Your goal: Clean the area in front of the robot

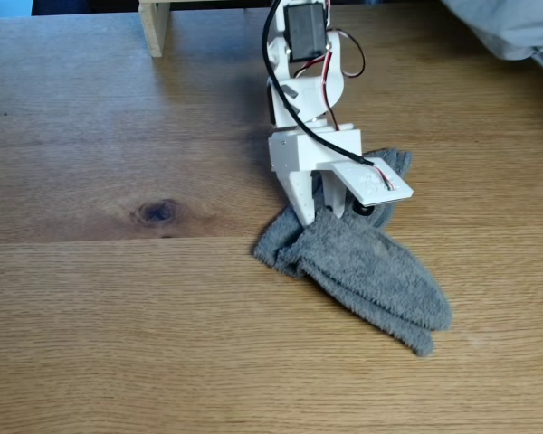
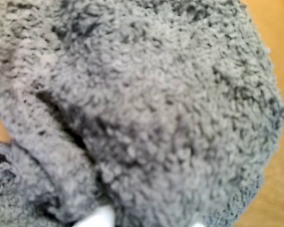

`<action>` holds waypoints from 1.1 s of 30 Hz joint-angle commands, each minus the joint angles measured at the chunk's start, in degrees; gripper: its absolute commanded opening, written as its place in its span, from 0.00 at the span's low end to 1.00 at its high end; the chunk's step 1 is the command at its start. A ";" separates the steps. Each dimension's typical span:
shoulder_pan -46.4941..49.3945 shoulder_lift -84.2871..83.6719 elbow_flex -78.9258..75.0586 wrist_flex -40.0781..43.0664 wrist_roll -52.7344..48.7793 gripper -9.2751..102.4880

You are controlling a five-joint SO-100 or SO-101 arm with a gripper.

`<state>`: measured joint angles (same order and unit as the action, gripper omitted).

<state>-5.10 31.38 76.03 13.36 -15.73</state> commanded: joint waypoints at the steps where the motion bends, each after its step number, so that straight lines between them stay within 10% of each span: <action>1: 4.83 -3.96 -3.34 -6.42 -1.67 0.08; 12: 18.81 -6.15 -10.72 -1.32 0.44 0.08; 25: 13.45 10.99 -2.90 33.40 9.05 0.08; 33: -0.88 18.72 10.55 18.72 6.06 0.08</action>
<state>1.32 44.03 82.88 37.88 -8.09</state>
